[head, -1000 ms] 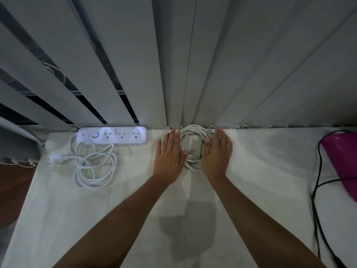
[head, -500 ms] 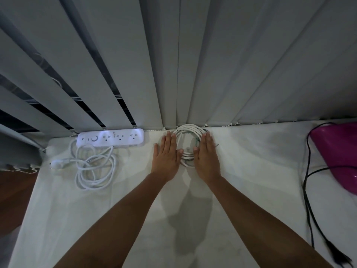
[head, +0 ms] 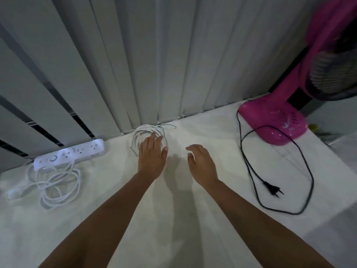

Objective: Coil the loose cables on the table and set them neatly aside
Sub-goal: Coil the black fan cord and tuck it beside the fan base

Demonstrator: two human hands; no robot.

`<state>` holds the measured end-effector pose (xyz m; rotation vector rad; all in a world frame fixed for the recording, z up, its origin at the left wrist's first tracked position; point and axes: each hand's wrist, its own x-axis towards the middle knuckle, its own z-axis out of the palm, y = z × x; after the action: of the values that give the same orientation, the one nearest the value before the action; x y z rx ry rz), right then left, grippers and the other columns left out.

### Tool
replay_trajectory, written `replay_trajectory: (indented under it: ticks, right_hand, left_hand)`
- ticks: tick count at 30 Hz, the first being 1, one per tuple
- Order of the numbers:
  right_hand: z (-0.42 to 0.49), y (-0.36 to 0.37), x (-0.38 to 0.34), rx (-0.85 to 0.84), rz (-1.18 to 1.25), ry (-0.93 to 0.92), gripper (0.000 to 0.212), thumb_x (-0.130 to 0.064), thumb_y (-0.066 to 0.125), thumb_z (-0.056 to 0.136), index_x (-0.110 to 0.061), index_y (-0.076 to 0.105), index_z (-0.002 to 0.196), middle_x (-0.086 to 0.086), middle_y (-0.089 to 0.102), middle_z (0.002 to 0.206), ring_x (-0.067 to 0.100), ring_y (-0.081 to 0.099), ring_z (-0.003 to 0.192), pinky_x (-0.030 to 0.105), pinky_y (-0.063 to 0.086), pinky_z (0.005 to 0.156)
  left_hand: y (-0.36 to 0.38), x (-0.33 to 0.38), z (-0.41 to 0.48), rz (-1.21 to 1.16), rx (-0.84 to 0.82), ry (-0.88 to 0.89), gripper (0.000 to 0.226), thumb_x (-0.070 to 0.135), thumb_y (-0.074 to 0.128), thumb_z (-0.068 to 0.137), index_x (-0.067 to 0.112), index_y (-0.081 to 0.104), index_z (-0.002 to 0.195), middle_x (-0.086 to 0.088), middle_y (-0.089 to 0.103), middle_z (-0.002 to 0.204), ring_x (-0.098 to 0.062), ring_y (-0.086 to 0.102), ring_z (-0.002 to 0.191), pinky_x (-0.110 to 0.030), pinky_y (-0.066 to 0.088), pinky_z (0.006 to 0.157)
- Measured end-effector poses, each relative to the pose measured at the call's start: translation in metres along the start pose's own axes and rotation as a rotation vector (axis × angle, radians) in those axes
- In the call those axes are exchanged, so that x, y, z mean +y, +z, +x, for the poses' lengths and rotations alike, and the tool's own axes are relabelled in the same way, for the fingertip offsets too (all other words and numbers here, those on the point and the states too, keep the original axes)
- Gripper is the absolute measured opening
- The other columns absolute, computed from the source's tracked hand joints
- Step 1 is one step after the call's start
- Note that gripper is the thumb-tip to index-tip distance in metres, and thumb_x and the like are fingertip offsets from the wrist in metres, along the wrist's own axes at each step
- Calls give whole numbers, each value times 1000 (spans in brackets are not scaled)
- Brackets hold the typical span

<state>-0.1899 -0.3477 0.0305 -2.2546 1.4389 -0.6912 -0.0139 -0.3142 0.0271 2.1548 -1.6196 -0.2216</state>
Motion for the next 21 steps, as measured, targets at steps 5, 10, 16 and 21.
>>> replay_trajectory:
  ticks: [5,10,16,21]
  right_hand:
    - [-58,-52,62,101,-42,144,24,-5,52,88,-16,65,106,-2,62,111,17,54,104,15,34,80]
    - [-79,-96,121,92,-150,289,31,5,51,83,-5,65,108,10,63,113,30,53,103,35,43,86]
    - [-92,-125,184,-187,-234,376,43,2,45,84,-6,54,125,14,54,123,32,48,112,36,40,93]
    - [-87,-139,215,-374,-218,256,41,2,43,83,-7,61,118,14,61,108,29,53,103,32,41,83]
  left_hand:
    - [28,59,-25,11,-122,110,44,32,48,95,18,46,137,-8,34,153,-31,33,136,-43,24,113]
    - [59,115,-41,27,-251,272,42,30,49,93,22,48,135,0,41,148,-22,37,133,-35,30,108]
    - [103,204,-52,-5,-348,386,45,17,43,96,21,41,141,4,43,147,-19,37,132,-32,30,106]
    - [138,257,-51,46,-474,375,58,2,40,90,19,35,145,1,37,151,-22,34,134,-34,29,107]
